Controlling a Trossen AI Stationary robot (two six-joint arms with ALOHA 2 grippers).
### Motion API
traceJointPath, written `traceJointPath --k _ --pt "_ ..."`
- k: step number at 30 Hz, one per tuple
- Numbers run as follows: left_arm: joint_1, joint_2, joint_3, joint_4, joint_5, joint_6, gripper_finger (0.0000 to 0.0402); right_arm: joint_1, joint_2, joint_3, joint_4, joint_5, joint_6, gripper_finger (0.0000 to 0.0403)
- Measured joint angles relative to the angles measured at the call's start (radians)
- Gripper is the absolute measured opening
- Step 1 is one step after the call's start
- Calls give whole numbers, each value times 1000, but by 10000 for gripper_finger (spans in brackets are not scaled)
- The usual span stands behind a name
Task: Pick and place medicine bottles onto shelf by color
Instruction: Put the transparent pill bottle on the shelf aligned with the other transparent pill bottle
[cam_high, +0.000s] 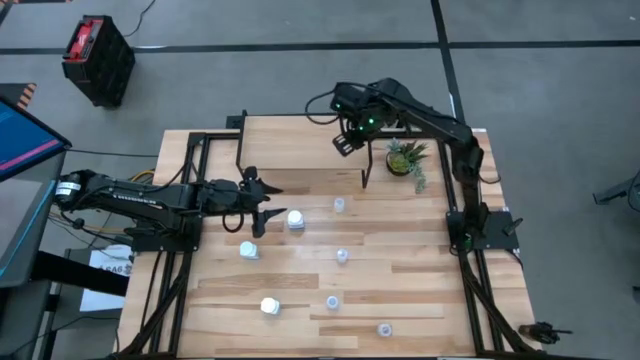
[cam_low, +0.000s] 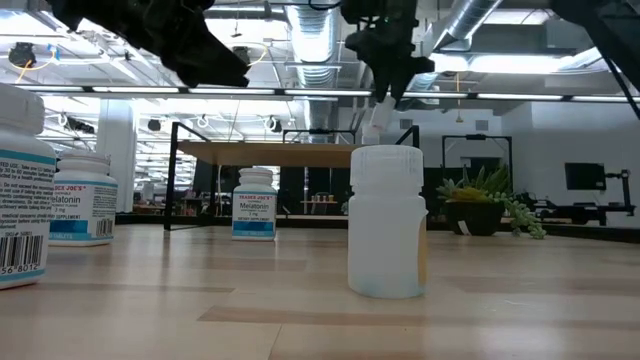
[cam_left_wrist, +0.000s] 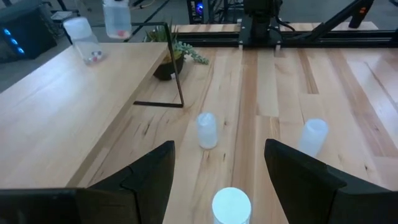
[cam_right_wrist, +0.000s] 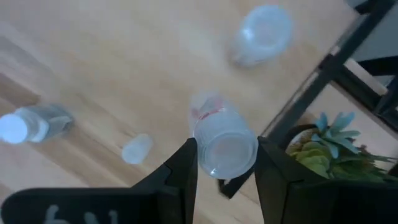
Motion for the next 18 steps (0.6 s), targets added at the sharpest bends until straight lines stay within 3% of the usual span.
traceJointPath --k 18 --pt "0 0 0 -7 -1 -18 238 -26 71 -11 17 -21 -22 136"
